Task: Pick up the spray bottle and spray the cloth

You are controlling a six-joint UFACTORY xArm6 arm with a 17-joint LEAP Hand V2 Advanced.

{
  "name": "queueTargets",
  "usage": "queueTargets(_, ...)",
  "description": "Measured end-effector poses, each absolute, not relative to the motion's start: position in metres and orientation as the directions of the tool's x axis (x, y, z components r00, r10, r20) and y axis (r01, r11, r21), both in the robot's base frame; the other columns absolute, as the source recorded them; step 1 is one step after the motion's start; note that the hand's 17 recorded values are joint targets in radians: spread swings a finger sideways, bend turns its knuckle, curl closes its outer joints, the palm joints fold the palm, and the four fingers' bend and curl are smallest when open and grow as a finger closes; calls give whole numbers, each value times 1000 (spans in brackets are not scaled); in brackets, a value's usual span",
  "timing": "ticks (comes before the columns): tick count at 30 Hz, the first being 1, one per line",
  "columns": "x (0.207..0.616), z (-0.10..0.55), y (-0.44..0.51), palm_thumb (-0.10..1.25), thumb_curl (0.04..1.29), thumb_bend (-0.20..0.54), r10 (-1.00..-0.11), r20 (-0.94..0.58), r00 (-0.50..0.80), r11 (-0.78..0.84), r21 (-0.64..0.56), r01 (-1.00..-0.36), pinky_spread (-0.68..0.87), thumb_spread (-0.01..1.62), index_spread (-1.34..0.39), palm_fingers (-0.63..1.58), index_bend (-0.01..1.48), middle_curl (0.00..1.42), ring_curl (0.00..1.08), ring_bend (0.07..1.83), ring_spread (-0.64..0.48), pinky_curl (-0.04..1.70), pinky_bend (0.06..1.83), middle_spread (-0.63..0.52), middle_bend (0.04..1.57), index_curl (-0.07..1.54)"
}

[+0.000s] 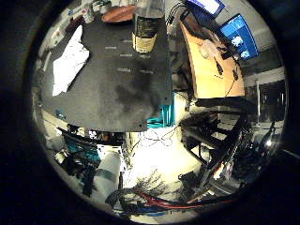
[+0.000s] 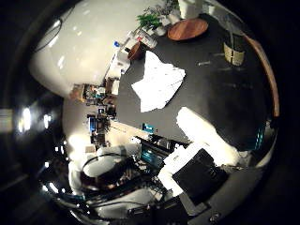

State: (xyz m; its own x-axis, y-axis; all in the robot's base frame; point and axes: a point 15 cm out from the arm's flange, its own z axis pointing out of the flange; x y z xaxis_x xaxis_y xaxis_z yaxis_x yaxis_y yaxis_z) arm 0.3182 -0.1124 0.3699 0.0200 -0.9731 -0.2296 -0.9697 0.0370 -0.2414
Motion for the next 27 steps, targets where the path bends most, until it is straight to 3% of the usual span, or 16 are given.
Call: queueTargets(27,304,383,-167,736,384,-23,-937,-333,-103,224,-350,-910,375,1104,-315,296,181,381,219,194,144,239,187,-36,280,379)
